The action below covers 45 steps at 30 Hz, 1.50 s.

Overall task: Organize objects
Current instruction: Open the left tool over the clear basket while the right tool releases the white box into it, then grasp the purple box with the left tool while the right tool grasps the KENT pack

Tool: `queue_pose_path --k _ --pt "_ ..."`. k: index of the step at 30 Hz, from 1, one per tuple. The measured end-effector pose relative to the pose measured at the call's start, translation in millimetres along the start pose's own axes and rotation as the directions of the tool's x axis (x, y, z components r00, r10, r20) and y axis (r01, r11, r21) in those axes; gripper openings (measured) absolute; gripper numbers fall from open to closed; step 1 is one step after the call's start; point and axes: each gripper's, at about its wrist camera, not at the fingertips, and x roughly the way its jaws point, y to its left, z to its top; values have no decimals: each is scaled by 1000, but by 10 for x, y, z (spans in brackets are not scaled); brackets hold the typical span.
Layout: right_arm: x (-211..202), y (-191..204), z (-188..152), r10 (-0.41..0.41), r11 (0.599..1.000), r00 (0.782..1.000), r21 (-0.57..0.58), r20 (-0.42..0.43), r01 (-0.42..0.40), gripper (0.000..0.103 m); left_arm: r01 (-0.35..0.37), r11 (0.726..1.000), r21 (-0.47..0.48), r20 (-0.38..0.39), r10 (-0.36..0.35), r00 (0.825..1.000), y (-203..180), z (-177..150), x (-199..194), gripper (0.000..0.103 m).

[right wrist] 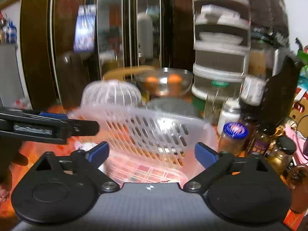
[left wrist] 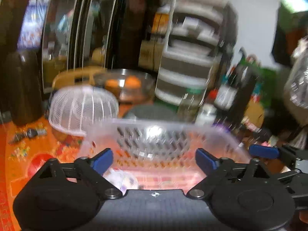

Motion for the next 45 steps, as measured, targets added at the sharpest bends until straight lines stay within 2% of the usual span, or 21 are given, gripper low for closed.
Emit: queue_pose_path --k 1,4,5,7,10,11,14,17,21,27,29,36,38,41,45 --pt "-130 7 -28 2 1000 999 4 33 -2 103 7 1000 13 43 -8 999 -6 -45 -186 103" --pt "-559 25 -238 -13 1000 994 9 107 12 103 17 1000 9 136 -18 991 56 -259 -619 103" --pt "-665 21 -333 -24 1000 992 19 126 21 103 15 1000 7 143 -16 990 83 -355 -706 103" --pt "-822 6 -589 -47 998 990 58 131 40 103 -17 1000 17 115 15 993 146 -620 -817 103" --pt "-929 -10 -1066 -56 988 995 149 84 43 103 -134 991 29 48 133 990 245 -1022 -804 103" --pt "-971 -10 -1229 -59 982 995 184 78 44 103 -153 988 22 33 152 988 289 -1136 -788 103" --pt "-1051 -8 -1614 -62 959 996 279 71 40 103 -150 988 -35 -37 148 988 447 -1381 -665 102" --pt "-1062 39 -1798 -40 950 998 312 38 27 103 -155 987 -46 -93 151 984 494 -1469 -484 97" --pt "-1068 127 -1832 -47 961 998 275 50 32 103 -188 982 9 -124 188 974 428 -1536 -338 93" --pt "-1104 163 -1853 -21 962 997 274 69 2 103 -231 972 35 -120 233 965 437 -1543 -276 75" --pt "-1081 204 -1874 -18 964 998 265 59 2 103 -224 974 31 -131 226 965 444 -1525 -240 65" --pt "-1002 370 -1858 16 976 999 217 32 -22 103 -211 977 40 -139 214 967 393 -1516 -181 51" --pt "-965 427 -1848 22 979 1000 200 19 -25 103 -209 977 30 -139 211 968 402 -1520 -195 42" --pt "-904 517 -1827 27 984 1000 179 2 -27 103 -204 979 3 -135 202 970 430 -1540 -247 36" --pt "-809 613 -1792 22 989 1000 148 -19 -19 103 -186 982 1 -140 185 973 352 -1603 -353 36"
